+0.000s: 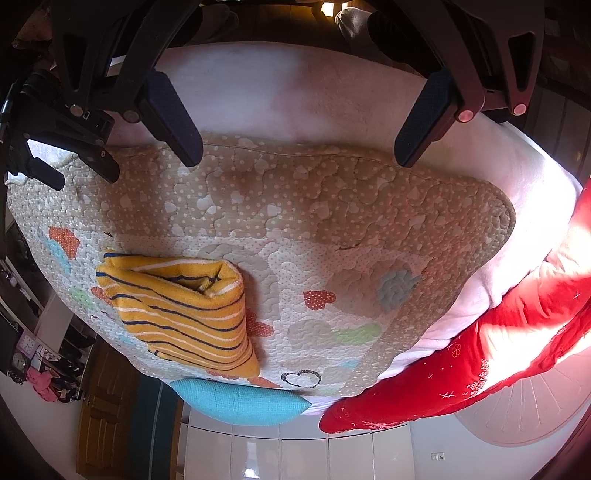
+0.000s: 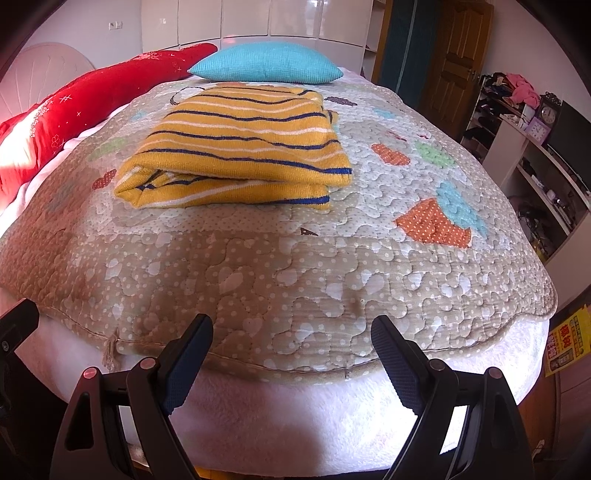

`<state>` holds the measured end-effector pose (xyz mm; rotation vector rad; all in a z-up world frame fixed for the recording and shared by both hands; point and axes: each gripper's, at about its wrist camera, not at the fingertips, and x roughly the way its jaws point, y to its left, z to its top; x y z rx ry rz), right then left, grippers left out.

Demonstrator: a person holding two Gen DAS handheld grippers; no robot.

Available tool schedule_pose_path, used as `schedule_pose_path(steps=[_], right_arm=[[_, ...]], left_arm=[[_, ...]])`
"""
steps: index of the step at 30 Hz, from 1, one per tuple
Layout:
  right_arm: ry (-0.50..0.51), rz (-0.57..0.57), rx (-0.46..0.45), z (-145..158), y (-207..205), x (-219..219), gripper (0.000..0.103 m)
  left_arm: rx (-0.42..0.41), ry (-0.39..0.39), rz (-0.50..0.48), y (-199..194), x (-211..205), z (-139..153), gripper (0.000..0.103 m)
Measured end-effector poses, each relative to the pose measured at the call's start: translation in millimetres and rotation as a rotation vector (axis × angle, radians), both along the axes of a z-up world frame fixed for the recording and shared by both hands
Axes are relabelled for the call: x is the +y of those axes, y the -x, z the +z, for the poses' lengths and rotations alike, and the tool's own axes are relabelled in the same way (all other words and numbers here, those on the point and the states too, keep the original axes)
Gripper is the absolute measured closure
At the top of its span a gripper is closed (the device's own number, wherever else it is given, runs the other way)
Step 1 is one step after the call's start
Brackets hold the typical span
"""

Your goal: Fold small clothes

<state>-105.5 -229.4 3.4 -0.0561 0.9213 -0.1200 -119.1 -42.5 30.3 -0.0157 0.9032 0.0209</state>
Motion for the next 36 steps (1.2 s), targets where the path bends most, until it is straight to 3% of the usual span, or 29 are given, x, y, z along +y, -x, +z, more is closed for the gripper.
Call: schedule_pose_path(steps=[10,25,36], right_arm=[[0.151,-0.003,-0.026,8,3,11,0.012],[0.161,-0.023,0.001,6,-2,8,0.012],[0.232,0.064,-0.052,21,-11,35,0.011]], left_arm=[[-0.039,-0.067,0.02,3,-3,3,0.0],[-0.031,-0.064,0.008,0,-1,0,0.0],[-0.035,-0.055,0.073,-15,33,-5,0.0]])
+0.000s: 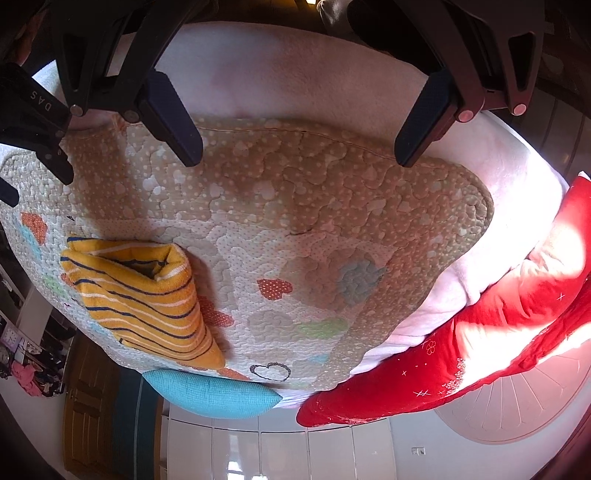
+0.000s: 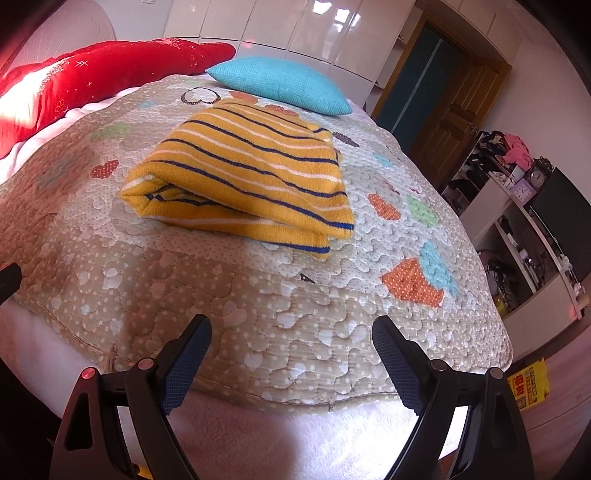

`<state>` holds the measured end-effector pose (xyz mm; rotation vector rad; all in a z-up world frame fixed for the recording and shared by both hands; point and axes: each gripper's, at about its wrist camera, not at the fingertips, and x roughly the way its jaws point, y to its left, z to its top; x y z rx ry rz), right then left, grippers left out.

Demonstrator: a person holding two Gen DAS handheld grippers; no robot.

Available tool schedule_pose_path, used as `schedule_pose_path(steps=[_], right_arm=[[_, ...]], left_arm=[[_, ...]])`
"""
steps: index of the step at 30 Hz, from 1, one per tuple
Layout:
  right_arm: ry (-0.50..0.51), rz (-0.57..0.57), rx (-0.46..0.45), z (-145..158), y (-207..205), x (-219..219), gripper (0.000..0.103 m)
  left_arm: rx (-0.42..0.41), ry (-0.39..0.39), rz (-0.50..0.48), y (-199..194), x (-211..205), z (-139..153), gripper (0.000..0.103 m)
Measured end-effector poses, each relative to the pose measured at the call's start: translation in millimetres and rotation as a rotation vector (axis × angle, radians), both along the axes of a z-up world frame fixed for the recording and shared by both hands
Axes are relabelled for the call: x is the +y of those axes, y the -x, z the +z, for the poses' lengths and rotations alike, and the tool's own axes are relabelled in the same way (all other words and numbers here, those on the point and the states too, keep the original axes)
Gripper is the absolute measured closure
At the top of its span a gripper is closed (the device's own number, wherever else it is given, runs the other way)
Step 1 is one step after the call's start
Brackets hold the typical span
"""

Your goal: Fold small clothes

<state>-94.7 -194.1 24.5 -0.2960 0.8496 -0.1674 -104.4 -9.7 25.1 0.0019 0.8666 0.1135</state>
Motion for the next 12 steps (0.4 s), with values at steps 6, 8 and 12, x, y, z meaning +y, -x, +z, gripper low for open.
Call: schedule_pose_path(steps=[6,8,12], right_arm=[[-0.034,0.035,-0.009,4,-16,6,0.01],[-0.038,0.042,-0.009,3,-21,8,0.01],[-0.042,0.047,-0.008,0,-27,7,0.01]], left_arm=[[-0.01,0.008,0.007,-11,10,-3,0.0],[-0.012,-0.006,0.009,-15,9,-4,0.0],[-0.001,-0.003,-0.009,-24,4,-6,0.0]])
